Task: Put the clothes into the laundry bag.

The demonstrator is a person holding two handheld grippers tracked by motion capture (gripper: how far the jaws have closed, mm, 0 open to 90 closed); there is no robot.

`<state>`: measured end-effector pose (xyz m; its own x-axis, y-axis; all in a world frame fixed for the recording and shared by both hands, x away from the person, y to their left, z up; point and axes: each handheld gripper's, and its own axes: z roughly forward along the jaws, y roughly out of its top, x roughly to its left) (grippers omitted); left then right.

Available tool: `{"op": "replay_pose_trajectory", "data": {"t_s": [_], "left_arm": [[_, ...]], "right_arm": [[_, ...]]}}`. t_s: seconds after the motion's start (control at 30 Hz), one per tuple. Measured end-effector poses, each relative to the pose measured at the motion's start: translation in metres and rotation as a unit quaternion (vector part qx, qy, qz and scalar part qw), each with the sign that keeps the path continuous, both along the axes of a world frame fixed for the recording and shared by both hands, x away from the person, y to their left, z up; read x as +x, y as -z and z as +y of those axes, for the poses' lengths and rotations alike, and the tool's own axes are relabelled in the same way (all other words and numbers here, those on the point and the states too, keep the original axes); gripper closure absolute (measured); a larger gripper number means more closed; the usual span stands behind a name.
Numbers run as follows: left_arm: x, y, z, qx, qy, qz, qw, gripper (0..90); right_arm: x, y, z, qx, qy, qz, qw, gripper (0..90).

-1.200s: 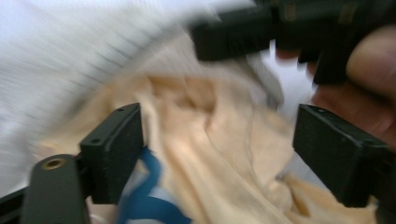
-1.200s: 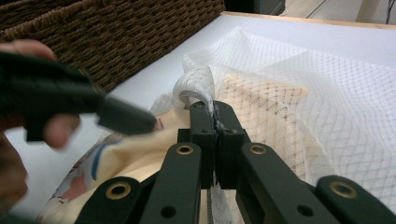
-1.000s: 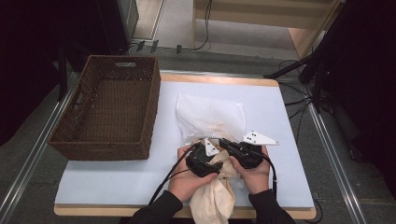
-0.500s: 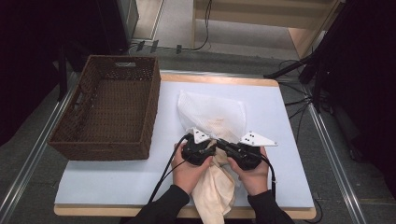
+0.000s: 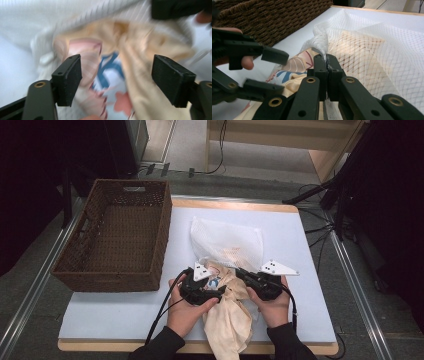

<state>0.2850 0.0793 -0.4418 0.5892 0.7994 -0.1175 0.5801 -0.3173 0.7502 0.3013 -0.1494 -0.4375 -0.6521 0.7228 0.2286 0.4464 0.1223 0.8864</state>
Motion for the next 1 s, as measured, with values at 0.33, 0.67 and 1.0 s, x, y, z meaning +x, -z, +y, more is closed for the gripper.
{"op": "replay_pose_trajectory", "data": {"t_s": [0.33, 0.67, 1.0], "left_arm": [[0.011, 0.019, -0.013, 0.002, 0.025, 0.047, 0.9986, 46.2], [0.018, 0.001, -0.024, -0.038, 0.056, 0.013, 0.9976, 81.4], [0.050, 0.019, -0.021, -0.043, 0.025, 0.025, 0.9985, 74.3]], "right_arm": [[0.000, 0.005, 0.007, -0.009, -0.008, 0.008, 0.9999, 89.0], [-0.003, 0.004, 0.012, -0.008, -0.018, -0.002, 0.9998, 89.0], [-0.003, 0.002, 0.006, 0.001, -0.016, -0.004, 0.9999, 89.0]]}}
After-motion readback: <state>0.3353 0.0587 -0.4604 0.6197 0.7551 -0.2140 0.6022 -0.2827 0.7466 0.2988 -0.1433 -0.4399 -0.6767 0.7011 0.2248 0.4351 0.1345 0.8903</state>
